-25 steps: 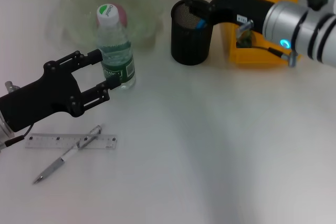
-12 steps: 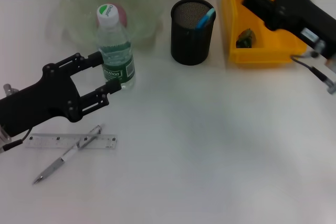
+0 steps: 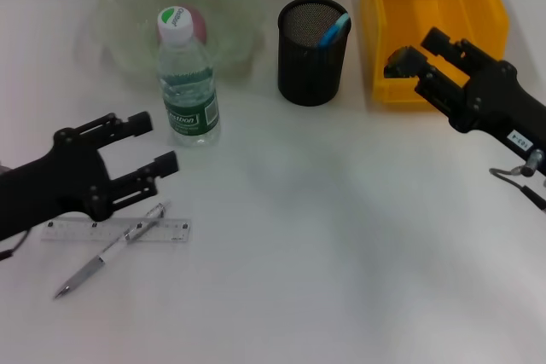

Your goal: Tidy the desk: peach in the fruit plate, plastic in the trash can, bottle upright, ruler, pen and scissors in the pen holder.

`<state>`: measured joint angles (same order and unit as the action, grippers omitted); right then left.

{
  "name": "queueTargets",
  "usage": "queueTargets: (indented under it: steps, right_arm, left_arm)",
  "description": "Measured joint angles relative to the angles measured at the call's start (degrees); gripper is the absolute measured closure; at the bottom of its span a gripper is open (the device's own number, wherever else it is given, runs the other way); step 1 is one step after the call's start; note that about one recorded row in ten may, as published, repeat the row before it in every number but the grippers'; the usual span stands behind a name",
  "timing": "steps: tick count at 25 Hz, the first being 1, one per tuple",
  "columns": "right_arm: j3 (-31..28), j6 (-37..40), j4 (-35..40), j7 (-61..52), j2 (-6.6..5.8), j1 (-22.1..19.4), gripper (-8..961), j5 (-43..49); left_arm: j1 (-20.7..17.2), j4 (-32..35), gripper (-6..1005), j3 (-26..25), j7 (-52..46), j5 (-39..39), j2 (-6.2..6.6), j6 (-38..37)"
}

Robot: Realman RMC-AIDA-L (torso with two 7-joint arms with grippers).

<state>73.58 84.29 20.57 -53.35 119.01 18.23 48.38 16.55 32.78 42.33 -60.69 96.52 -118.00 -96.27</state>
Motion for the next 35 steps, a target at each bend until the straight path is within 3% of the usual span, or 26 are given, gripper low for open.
queueTargets:
  steps: [2,5,9,13,17,19,21,22,28,30,35]
  right_arm:
    - [-0.68,0.08,-1.08,0.01,-0.03,-0.03,406,-0.10]
    - [-1.19,0.28,-1.74,-0.01,-0.01,-0.17,407,-0.14]
    - [-0.97,0.20,-1.83,-0.04,0.02,-0.16,407,-0.13]
    - [-1.06,0.02,-2.08,-0.04,0.07,-0.11,407,-0.13]
    - [-1.15,-0.14,-2.86,-0.04,0.03,0.49,405,-0.13]
    - [-1.21,-0.16,-2.89,-0.02,0.02,0.53,405,-0.13]
    - [-1.23,-0.18,-2.93,-0.01,0.01,0.64,405,-0.13]
    - [-1.17,-0.19,-2.95,-0.01,0.01,0.72,405,-0.13]
    - [-1.28,-0.20,-3.77,0.08,0.14,0.79,405,-0.14]
    - [-1.30,-0.33,-4.25,0.09,0.16,0.96,405,-0.16]
    - [-1.33,-1.13,-4.49,0.12,0.23,1.24,406,-0.24]
  left_arm:
    - [0.00,0.00,313,0.00,0.00,0.00,0.00,0.00]
    - [-0.45,10.20,313,0.13,-13.11,6.38,-0.02,0.85]
    - [0.86,16.72,313,1.04,-22.81,14.49,-0.46,0.92]
    - [1.67,17.52,313,1.83,-24.82,16.20,-0.41,0.92]
    - [2.26,23.04,313,3.58,-27.11,18.69,-0.45,0.33]
    - [1.50,29.16,313,7.56,-28.72,19.01,-0.50,0.11]
    - [1.33,30.37,313,8.50,-28.95,19.02,-0.48,0.06]
    - [1.09,34.66,313,11.98,-29.58,20.25,-0.44,0.01]
    - [2.09,40.66,317,18.32,-34.18,26.06,-0.51,0.26]
    - [3.46,43.54,318,22.91,-39.00,31.43,-0.57,0.95]
    - [5.11,45.34,317,27.15,-41.43,35.61,-0.67,1.28]
